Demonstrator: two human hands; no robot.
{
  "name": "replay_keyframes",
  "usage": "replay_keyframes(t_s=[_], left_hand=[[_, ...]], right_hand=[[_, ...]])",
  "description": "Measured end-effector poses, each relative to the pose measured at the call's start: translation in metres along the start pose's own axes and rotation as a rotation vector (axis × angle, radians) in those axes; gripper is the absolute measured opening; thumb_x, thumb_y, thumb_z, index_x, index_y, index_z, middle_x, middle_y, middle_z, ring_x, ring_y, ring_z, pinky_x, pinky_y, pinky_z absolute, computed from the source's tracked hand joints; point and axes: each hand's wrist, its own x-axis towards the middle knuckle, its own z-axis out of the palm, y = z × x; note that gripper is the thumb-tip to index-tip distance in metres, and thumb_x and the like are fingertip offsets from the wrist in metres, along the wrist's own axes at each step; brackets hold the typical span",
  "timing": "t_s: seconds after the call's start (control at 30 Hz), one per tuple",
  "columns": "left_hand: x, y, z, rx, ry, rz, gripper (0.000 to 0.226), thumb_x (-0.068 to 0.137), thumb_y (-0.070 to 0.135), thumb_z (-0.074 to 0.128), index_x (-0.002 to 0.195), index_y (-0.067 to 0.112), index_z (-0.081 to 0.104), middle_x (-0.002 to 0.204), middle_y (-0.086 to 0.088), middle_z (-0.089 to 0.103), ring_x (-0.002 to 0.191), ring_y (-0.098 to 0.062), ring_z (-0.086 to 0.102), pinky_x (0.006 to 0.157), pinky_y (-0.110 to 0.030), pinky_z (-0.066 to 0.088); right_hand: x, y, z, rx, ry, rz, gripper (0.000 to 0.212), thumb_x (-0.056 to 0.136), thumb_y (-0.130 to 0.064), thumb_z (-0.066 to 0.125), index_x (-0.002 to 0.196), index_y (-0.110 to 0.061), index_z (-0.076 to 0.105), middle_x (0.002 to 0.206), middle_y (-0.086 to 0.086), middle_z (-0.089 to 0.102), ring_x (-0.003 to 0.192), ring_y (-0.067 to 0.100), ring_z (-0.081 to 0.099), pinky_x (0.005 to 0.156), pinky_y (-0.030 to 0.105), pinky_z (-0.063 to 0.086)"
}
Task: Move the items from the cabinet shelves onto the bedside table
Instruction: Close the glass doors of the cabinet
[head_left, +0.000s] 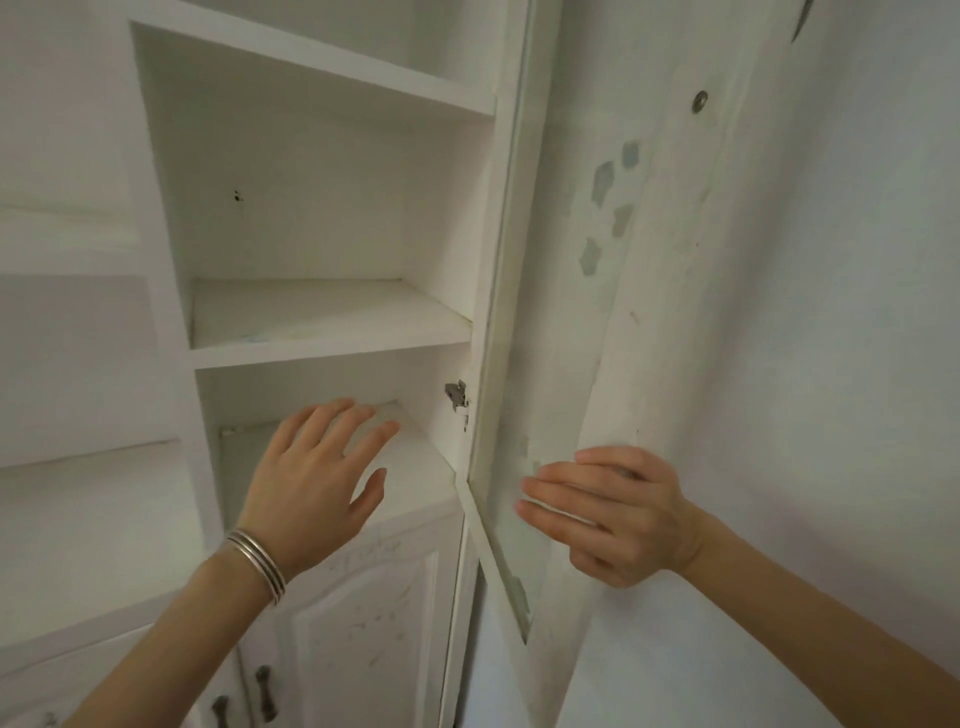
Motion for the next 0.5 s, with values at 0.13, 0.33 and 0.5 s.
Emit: replay_keyframes(t_s=[0.13,0.33,0.5], left_hand=[[-0.013,-0.046,-0.011,0.058,0.011,-0.013,0.044,0.084,0.035,0.041,0.115,0.014,0.064,0.116,-0.012,0.062,0.112,-0.034,0.054,0.091,-0.046,0.038],[-0.024,-0.112,-0.036,0.103,0.055,-0.033,0.044,0.084,0.034,0.041,0.116,0.015,0.064,0.117,-0.011,0.062,0.114,-0.034,0.054,0.094,-0.046,0.036],[-0.032,-0.167,-0.054,0.164,0.080,-0.033,0.044,0.084,0.032,0.041,0.118,0.014,0.063,0.117,-0.011,0.062,0.114,-0.035,0.054,0.094,-0.048,0.037]], right_hand=[[0.040,-0.020,0.014,0.023,0.010,-0.039,0.039,0.082,-0.015,0.037,0.086,-0.017,0.076,0.090,-0.005,0.073,0.091,0.011,0.064,0.091,0.025,0.038],[0.102,-0.048,0.045,0.046,0.011,-0.052,0.027,0.081,-0.016,0.046,0.083,-0.016,0.072,0.086,-0.004,0.071,0.087,0.012,0.065,0.084,0.025,0.044],[0.161,-0.069,0.084,0.048,0.016,-0.041,0.019,0.086,-0.013,0.052,0.076,-0.014,0.068,0.077,0.000,0.066,0.078,0.019,0.062,0.076,0.028,0.045]])
